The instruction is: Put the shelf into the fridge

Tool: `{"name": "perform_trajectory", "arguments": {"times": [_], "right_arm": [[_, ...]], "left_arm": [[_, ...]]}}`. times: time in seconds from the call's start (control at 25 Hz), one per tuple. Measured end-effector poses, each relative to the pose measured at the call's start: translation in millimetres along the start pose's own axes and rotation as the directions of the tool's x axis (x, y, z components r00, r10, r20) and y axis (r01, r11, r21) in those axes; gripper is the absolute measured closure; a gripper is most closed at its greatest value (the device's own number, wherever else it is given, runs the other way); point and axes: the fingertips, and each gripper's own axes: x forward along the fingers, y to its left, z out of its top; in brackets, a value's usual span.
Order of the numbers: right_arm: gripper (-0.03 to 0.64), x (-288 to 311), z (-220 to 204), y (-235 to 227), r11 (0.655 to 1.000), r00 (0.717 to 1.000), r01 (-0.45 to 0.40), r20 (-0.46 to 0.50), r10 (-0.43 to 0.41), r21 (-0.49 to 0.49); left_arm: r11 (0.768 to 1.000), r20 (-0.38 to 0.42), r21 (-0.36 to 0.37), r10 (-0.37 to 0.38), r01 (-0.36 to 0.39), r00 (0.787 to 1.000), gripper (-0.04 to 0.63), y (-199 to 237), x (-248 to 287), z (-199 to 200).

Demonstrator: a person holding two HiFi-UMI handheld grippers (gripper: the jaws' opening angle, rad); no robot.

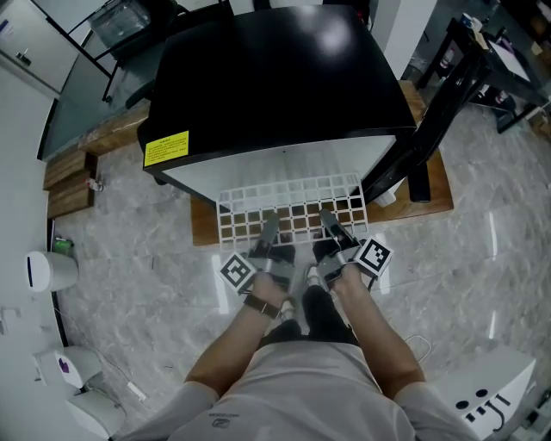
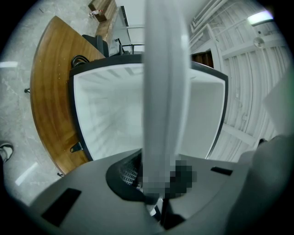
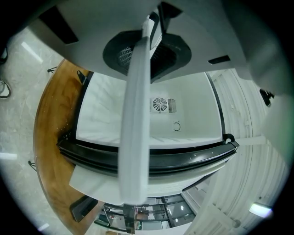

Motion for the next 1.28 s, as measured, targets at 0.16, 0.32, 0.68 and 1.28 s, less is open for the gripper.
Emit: {"name": "perform_trajectory", "arguments": {"times": [0.16, 0.32, 0.68, 1.28], "right_arm": [[0.569, 6, 5, 1, 1.000, 1.000, 0.005, 0.016, -0.005, -0.002], [0.569, 24, 14, 3, 1.000, 0.999, 0.016, 0.030, -0.016, -0.004], [0.569, 45, 27, 2, 1.000, 0.998, 0.026, 0.052, -0.026, 0.000], [0.569, 93, 52, 1, 0.999, 0.995, 0.038, 0.096, -0.040, 0.019]], "left_arm": [[1.000, -0.008, -0.016, 0.009, -0.009, 1.000, 0.568, -3, 9, 2], [1.000, -0.006, -0.019, 0.018, -0.018, 1.000, 0.568, -2, 25, 13], [0.999, 0.004, -0.022, 0.023, -0.023, 1.000, 0.568, 0, 47, 24], [1.000, 0.010, -0.014, 0.014, -0.014, 1.000, 0.568, 2, 95, 51]]}}
